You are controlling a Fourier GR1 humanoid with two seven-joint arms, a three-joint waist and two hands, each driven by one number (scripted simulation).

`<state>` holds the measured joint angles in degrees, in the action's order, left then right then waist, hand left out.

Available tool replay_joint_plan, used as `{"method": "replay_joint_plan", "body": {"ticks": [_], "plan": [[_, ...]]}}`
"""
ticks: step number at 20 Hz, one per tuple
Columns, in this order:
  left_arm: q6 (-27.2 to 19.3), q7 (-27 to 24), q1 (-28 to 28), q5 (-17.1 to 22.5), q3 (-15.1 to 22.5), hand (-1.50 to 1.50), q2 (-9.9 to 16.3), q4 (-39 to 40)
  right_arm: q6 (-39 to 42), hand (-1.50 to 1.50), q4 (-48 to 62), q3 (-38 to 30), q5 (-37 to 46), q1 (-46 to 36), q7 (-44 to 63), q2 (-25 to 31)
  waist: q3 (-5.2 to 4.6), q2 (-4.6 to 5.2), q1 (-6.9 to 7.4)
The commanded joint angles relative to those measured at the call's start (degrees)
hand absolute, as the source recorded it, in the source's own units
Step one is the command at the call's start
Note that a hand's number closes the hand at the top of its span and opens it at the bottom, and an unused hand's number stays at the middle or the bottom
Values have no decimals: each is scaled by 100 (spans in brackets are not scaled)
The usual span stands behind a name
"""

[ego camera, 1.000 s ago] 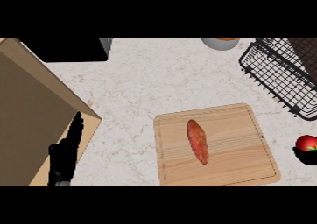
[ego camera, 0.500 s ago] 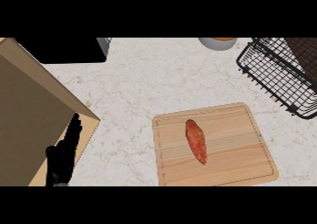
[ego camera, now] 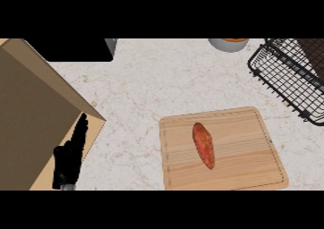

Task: Pick the tomato from the cutting board and place it in the tiered basket

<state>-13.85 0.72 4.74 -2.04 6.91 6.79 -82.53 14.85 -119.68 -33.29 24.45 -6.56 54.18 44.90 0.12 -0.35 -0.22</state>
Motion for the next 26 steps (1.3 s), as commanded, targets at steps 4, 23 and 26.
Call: {"method": "replay_joint_plan", "body": {"ticks": [4, 23, 26], "plan": [[221, -248, 70, 107, -108, 0, -32, 483, -83, 150, 1111, 485, 245, -1107, 198, 495, -17, 57, 114], [241, 380, -65, -59, -102, 0, -14, -25, -820, 150, 5695, 1660, 986, -3430, -1892, 484, -10, 67, 164], [322, -80, 169, -60, -141, 0, -13, 173, -1237, 150, 6109, 1742, 1240, -3535, -2085, 236, -12, 55, 123]]}}
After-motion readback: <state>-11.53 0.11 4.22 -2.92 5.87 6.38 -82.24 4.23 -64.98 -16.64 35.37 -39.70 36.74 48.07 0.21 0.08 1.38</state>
